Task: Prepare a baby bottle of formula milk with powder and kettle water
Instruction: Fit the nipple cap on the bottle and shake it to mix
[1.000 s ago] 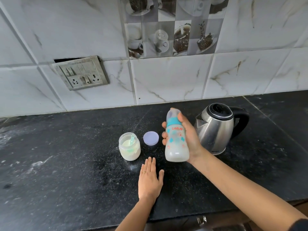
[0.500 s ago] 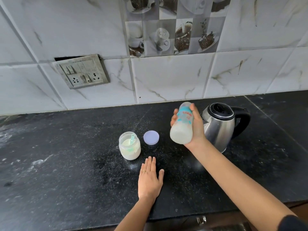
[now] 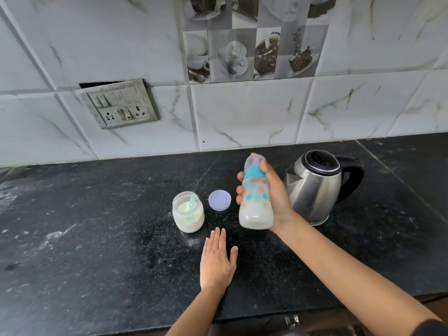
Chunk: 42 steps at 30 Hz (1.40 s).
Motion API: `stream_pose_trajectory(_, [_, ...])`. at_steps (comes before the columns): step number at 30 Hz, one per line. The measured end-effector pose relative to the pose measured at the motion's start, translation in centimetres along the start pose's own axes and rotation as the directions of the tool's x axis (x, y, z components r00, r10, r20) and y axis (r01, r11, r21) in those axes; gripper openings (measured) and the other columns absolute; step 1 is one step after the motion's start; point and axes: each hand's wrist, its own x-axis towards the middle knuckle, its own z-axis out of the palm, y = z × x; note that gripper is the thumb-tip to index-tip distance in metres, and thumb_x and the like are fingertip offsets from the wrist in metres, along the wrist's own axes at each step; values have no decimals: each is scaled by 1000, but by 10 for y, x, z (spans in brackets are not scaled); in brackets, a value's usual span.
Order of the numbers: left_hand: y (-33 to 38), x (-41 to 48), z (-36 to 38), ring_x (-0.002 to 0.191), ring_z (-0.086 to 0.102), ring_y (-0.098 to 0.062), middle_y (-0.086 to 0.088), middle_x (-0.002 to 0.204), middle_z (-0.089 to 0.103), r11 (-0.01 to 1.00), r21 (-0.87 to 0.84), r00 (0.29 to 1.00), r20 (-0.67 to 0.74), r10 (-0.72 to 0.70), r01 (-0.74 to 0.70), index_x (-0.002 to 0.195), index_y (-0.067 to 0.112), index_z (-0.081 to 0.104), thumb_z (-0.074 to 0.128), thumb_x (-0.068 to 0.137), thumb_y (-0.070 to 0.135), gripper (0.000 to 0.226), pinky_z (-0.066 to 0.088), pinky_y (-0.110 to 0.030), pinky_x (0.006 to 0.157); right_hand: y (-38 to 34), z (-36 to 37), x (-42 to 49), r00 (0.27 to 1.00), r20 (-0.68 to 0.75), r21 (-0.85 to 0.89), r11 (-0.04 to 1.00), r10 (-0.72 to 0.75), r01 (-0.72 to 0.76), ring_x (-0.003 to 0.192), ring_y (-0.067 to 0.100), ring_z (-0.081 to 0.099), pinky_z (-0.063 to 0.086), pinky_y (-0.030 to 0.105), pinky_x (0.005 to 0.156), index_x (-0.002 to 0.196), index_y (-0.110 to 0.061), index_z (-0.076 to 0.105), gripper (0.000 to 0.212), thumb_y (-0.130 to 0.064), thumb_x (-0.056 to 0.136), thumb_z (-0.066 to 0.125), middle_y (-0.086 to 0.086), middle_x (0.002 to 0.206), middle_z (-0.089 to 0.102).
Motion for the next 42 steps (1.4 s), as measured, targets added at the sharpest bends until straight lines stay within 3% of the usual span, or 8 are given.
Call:
stream_pose_trajectory(3, [-1,0,0,146,4,-11,0,158,11,1000,-1,1000,-3,2,-2,151,16,15,2,85,59,80,-8,-23,115,-9,4,5,992,-123,178,983,-29,51,51,18,60,53,25,49,92,-11,57,33,-43,86,58,4,78,60])
stream_pose_trajectory(8, [-1,0,-1,146,1,-9,1,159,9,1000,12,1000,-1,1,-1,151,17,12,1,85,59,79,-11,-22,113,1,2,-6,997,71,31,999,27,-30,54,20,60,52,28,50,89,-10,63,44,-37,60,82,6,81,62])
stream_pose_trajectory(12, [0,0,0,146,4,-11,-1,159,11,1000,9,1000,-1,4,-4,151,16,14,2,86,59,80,-9,-23,114,-19,5,8,993,-112,199,979,-30,52,49,18,60,52,24,48,87,-10,56,34,-44,86,58,3,75,60])
stream_pose_trajectory(22, [-1,0,-1,146,3,-11,0,159,9,1000,27,1000,-4,8,-8,151,17,13,1,86,60,79,-9,-22,113,-16,-2,10,995,-101,195,980,-19,39,50,17,60,52,23,48,85,-9,57,35,-44,88,55,3,75,59])
stream_pose_trajectory(27, [0,0,0,146,5,-11,-1,158,12,1000,5,1000,-7,1,-1,151,16,16,6,87,58,77,-9,-22,113,7,-7,4,996,94,-33,999,3,0,55,22,60,52,30,52,113,-17,50,52,-40,72,72,8,83,62])
stream_pose_trajectory(33, [0,0,0,146,4,-11,-1,159,12,1000,11,1000,-8,5,-5,151,16,15,3,86,59,79,-9,-23,114,-9,-9,9,997,71,155,988,-23,12,54,19,62,53,27,49,78,-8,71,49,-35,43,92,5,79,63])
stream_pose_trajectory(36, [1,0,0,146,4,-11,-1,159,12,1000,14,1000,-12,3,-3,151,16,15,3,85,59,79,-10,-22,113,4,-14,0,988,150,-2,1000,25,-25,56,21,60,52,30,51,108,-18,59,59,-38,59,85,7,84,62])
stream_pose_trajectory(42, [0,0,0,146,8,-13,-2,158,15,1000,2,1000,-18,4,-4,150,15,19,7,87,59,78,-5,-24,115,-9,-9,10,999,-53,185,983,-1,10,52,16,61,53,24,49,92,-11,57,37,-44,77,62,3,78,61])
